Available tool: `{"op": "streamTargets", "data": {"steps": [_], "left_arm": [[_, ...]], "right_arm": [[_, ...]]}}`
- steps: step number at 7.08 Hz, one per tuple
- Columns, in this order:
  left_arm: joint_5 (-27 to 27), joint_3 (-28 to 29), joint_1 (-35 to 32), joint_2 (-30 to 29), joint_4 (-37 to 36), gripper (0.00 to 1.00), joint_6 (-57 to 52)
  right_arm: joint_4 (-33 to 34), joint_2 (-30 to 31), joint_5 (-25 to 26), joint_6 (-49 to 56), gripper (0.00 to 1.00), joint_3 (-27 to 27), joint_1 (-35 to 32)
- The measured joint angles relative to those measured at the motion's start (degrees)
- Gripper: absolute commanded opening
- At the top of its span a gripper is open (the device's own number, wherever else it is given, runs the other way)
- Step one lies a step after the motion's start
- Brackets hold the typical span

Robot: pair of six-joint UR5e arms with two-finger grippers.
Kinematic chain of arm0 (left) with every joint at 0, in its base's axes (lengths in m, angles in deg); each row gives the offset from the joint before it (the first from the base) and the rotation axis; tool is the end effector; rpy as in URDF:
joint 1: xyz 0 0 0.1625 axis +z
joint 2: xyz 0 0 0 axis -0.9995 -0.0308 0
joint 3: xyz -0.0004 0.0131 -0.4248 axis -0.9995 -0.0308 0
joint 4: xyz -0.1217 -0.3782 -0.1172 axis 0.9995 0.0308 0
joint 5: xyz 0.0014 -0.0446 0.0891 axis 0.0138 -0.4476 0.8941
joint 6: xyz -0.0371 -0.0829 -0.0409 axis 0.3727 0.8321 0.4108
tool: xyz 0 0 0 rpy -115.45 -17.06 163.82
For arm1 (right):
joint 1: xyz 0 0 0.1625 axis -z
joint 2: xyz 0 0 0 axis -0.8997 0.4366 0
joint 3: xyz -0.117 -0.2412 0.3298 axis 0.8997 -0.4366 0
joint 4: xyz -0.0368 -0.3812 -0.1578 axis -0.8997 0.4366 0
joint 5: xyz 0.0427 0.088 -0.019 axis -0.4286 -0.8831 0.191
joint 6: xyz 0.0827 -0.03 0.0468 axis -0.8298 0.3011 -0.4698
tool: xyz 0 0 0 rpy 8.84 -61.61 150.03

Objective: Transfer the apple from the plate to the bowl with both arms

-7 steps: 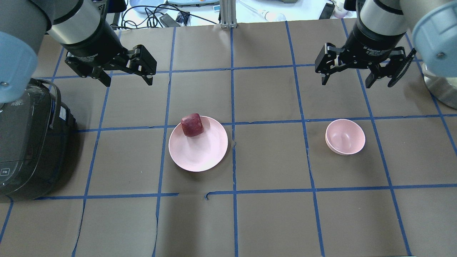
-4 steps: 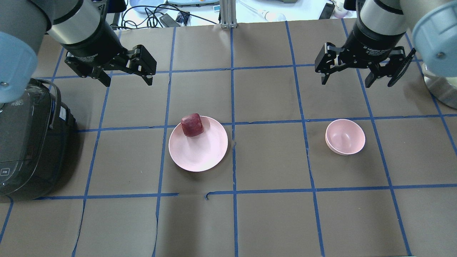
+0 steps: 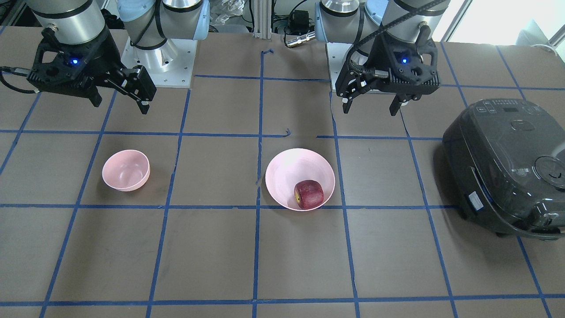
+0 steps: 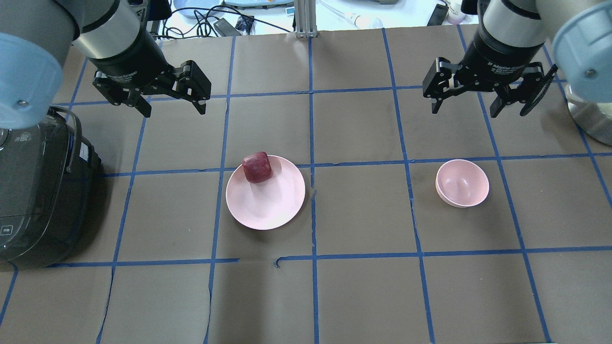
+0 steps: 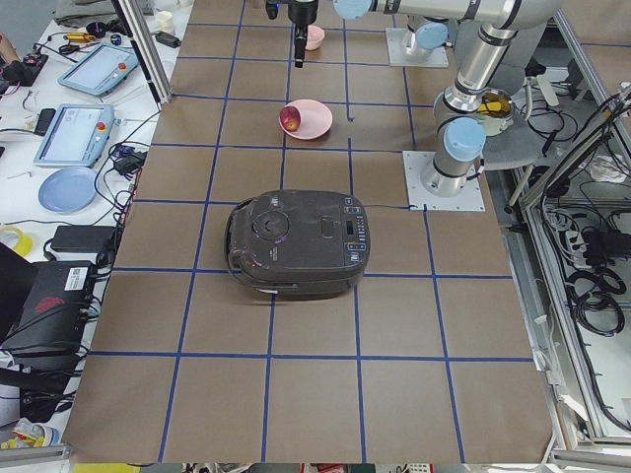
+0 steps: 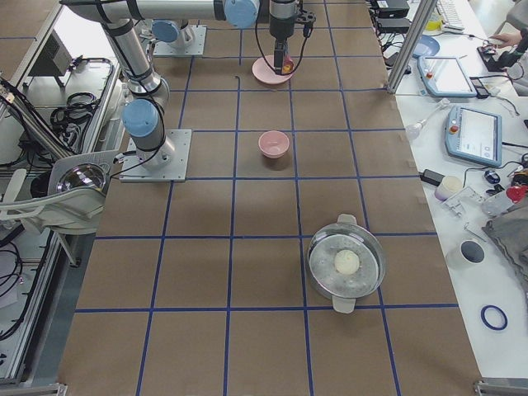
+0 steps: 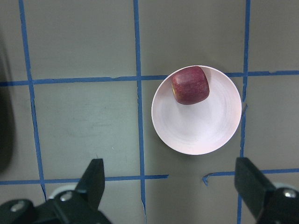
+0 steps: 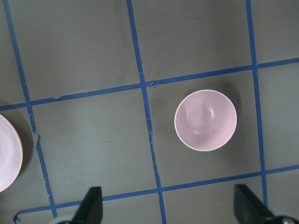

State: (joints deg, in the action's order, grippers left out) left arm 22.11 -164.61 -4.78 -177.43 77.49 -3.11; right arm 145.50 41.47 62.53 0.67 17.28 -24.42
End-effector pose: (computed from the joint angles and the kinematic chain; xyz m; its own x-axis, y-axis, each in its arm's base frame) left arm -0.1613 -0.4846 0.4987 -0.9993 -0.0221 0.0286 -0.0240 0.9976 -0.0654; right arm 0.1192 -0.4787 0.4919 -0.9887 0.1487 0.0180 0.1485 0.9888 -0.0146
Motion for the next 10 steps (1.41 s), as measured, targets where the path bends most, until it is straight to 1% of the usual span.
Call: {"op": "streamTargets", "data": {"steps": [2, 3, 4, 5, 6, 7, 8, 10], "left_arm": [[0.0, -2.3, -1.0, -2.1, -1.9, 1.00, 7.8], [-0.1, -5.1, -2.0, -3.7, -5.4, 1.00, 12.8], [-0.1, -8.3, -2.9, -5.7, -10.3, 1.00, 17.0], [-0.5, -10.8, -3.5, -8.0, -14.8, 1.00, 18.9], [-1.7, -12.6, -4.2, -10.7, -18.5, 1.00, 20.0], [-3.3, -13.8, -4.6, -13.6, -22.4, 1.00, 21.3], [-4.1, -14.6, -4.9, -17.0, -26.3, 1.00, 22.5], [-4.5, -15.0, -5.0, -21.1, -29.7, 1.00, 22.9]], "right_arm": [[-0.1, -0.1, 0.0, 1.8, 1.00, 0.1, 0.7], [-0.1, -0.3, 0.0, 4.3, 1.00, 0.4, 2.4], [-0.1, -0.5, -0.2, 8.0, 1.00, 1.5, 5.9], [0.0, -1.0, -0.6, 12.1, 1.00, 3.9, 10.5], [1.6, -1.9, -0.7, 15.8, 1.00, 6.7, 14.3], [5.3, -3.4, -0.5, 18.5, 1.00, 8.8, 16.9], [9.7, -5.5, -0.4, 20.5, 1.00, 10.5, 18.4], [12.9, -9.8, -0.9, 24.1, 1.00, 14.4, 19.2]]}}
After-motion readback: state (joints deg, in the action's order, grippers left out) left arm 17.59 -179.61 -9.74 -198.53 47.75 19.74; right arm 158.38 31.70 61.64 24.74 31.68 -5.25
